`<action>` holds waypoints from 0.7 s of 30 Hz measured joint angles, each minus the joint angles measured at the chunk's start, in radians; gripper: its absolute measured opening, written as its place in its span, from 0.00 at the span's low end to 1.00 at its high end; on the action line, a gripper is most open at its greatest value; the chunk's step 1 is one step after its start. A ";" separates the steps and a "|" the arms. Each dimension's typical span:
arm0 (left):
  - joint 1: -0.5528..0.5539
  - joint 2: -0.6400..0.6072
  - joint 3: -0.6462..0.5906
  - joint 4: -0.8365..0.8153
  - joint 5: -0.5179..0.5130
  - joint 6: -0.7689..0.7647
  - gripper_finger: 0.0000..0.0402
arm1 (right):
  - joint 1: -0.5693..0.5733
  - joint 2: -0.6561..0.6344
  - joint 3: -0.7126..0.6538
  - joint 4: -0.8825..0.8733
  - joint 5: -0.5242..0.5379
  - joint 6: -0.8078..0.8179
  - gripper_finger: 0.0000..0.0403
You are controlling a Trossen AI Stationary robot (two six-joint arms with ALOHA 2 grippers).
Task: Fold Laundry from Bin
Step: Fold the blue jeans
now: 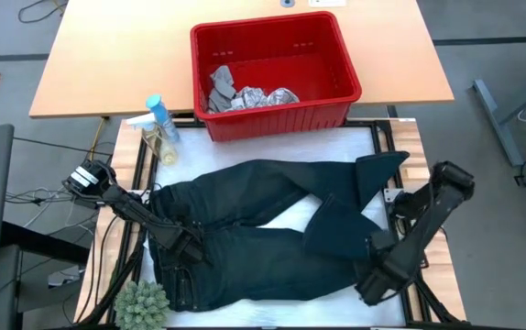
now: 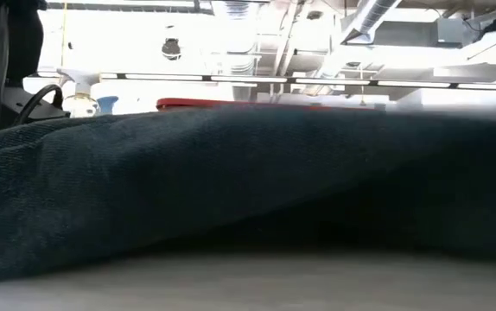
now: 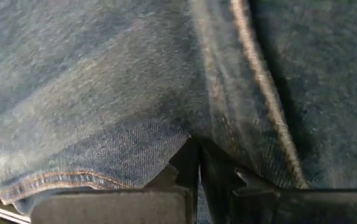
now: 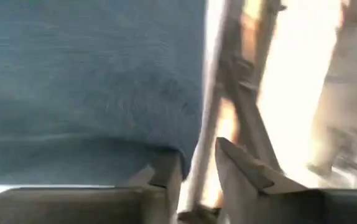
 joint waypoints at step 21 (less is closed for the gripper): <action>0.056 -0.233 0.071 0.196 -0.502 -0.079 0.00 | -0.349 -0.216 0.020 0.000 0.698 -0.252 0.48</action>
